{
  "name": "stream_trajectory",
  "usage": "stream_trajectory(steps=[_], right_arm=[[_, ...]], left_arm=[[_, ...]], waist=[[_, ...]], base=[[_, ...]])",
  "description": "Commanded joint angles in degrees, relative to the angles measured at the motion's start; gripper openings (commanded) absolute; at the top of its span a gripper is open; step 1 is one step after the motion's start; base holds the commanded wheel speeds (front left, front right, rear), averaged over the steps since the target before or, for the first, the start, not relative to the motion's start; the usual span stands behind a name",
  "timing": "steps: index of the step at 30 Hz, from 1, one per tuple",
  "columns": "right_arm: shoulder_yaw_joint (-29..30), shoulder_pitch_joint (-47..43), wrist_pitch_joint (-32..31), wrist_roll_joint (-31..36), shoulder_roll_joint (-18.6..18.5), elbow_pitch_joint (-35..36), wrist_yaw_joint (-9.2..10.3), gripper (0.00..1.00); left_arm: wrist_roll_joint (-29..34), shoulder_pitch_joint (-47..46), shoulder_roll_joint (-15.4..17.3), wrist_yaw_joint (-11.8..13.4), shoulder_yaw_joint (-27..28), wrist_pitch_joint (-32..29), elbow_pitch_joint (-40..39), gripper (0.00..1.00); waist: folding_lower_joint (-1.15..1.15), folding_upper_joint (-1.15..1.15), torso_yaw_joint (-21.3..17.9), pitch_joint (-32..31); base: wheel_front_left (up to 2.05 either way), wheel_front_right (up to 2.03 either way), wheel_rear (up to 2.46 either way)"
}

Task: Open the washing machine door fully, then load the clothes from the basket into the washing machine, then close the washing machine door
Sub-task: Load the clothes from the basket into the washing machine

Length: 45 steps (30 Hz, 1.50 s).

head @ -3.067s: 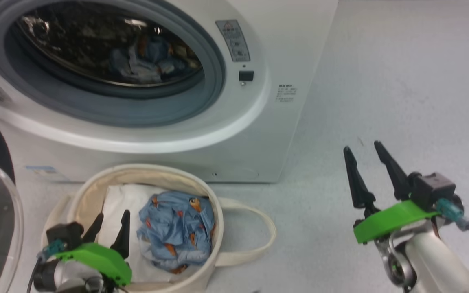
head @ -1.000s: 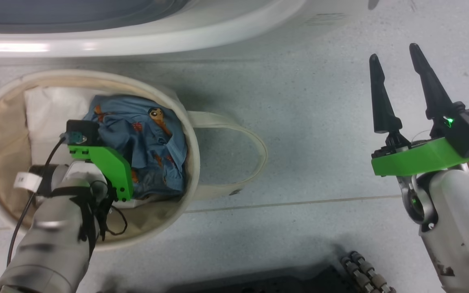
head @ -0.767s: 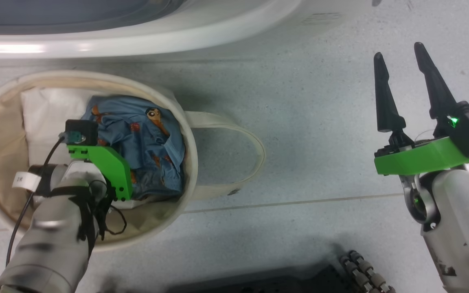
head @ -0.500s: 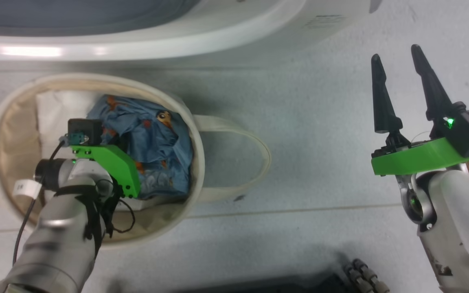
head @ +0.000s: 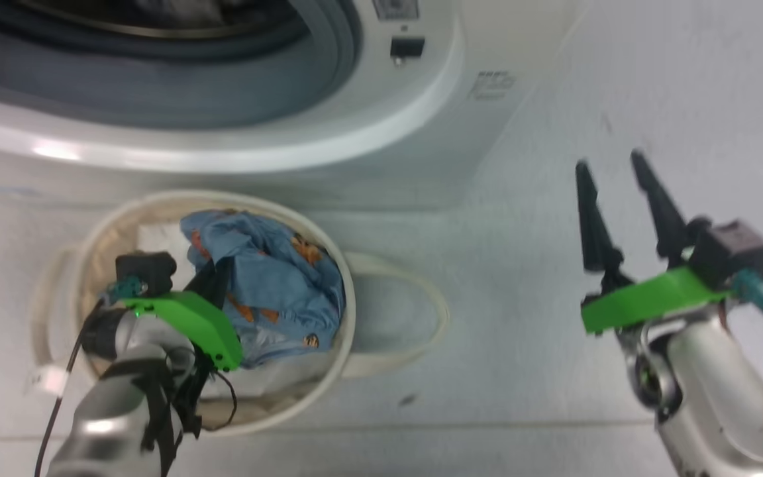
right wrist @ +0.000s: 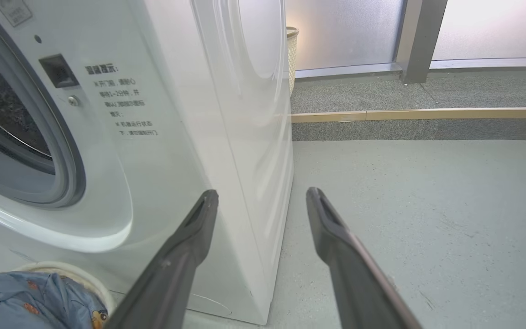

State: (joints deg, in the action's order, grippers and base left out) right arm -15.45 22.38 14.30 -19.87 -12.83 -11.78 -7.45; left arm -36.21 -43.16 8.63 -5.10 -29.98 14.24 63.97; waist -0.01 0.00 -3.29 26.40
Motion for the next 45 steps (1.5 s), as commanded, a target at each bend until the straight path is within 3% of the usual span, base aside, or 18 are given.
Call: stream_trajectory(steps=[1, 13, 21, 28, 37, 45], right_arm=[[-1.14, -1.65, 0.69, -0.59, 0.34, 1.14, -0.03, 1.0], [-3.36, -8.5, 0.7, -5.52, 0.76, -1.94, -0.03, 1.0], [-4.21, -11.26, 0.7, -7.3, 0.36, -2.21, -0.03, 1.0], [-4.48, -11.67, 0.7, -7.77, 0.17, -2.15, -0.03, 1.0], [-5.11, -11.2, 0.7, -7.81, -0.52, -2.13, -0.03, 1.0], [-5.87, -9.22, 0.7, -6.97, -2.59, -1.1, -0.03, 1.0]], left_arm=[[0.89, 2.16, 2.57, 0.14, 2.58, 0.73, -2.69, 0.0], [9.57, 17.37, 3.56, 0.65, 15.32, 0.75, -26.8, 0.0], [12.39, 21.52, 2.81, 0.81, 20.76, 0.75, -36.66, 0.0], [12.95, 19.25, 3.11, 0.83, 23.82, 0.75, -38.73, 0.0], [14.63, 9.52, 3.34, 0.26, 26.41, 0.75, -37.72, 0.0], [16.86, 0.74, 1.76, -0.25, 30.35, 0.75, -33.54, 0.0]], waist=[[0.01, 0.0, 1.2, -6.25], [0.01, 0.0, 2.63, -22.12], [0.01, 0.0, 2.26, -26.17], [0.01, 0.0, 1.88, -26.28], [0.01, 0.0, 1.09, -25.06], [0.01, 0.0, -0.87, -17.79]], base=[[0.0, 0.0, 0.0], [0.0, 0.0, 0.0], [0.0, 0.0, 0.0], [0.0, 0.0, 0.0], [0.0, 0.0, 0.0], [0.0, 0.0, 0.0]])
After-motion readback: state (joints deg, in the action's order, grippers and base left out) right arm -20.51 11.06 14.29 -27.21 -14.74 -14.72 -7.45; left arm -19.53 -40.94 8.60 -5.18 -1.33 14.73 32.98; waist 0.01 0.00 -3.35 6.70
